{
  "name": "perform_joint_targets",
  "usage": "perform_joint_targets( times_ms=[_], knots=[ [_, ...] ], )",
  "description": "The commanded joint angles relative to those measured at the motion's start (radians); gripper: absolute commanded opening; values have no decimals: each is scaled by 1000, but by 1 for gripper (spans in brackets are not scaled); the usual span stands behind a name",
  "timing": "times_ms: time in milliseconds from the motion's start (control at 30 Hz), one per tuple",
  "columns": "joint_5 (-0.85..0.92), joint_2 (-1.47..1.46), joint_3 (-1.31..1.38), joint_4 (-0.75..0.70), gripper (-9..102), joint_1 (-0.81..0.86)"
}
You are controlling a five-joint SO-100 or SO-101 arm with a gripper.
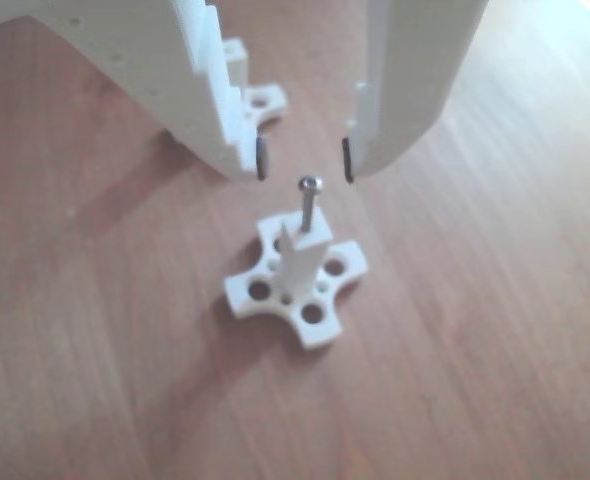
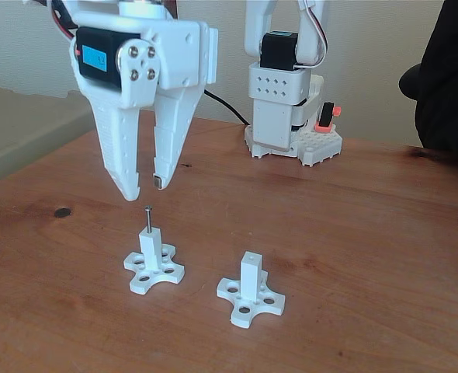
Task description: Grab the screw and set it in the hole.
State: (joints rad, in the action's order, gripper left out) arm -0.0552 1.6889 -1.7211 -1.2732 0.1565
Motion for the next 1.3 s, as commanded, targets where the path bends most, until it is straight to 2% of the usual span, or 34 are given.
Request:
perform_joint_targets(
  times_ms=[0, 1267],
  knots=[
    [-11, 15, 97, 9, 10, -3],
    [-14, -52, 117, 35, 10, -17]
  ],
)
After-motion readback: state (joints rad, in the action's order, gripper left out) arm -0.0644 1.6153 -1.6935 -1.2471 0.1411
